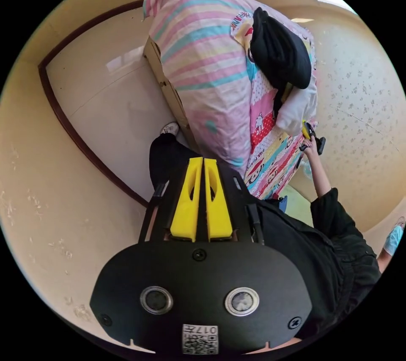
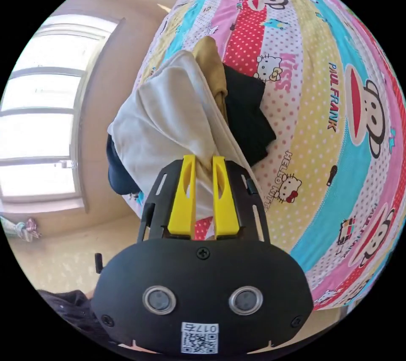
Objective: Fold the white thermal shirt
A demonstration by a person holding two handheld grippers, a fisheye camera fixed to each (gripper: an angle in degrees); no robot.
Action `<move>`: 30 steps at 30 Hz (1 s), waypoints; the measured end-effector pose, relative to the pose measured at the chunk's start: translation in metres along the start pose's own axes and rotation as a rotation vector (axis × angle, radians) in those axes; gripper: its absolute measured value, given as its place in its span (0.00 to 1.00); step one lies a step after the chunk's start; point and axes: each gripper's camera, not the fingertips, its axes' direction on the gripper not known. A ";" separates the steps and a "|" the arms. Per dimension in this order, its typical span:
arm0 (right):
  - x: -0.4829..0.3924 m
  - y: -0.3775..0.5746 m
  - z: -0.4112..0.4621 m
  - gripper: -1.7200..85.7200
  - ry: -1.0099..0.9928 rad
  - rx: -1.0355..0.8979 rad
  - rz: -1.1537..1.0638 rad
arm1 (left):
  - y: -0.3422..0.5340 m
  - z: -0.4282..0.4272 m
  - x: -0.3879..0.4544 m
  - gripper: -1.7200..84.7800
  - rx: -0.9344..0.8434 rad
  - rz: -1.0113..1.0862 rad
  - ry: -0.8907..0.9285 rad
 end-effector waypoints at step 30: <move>0.215 0.517 -0.108 0.13 -0.228 0.361 0.749 | 0.054 0.296 0.473 0.10 -0.665 1.068 -0.213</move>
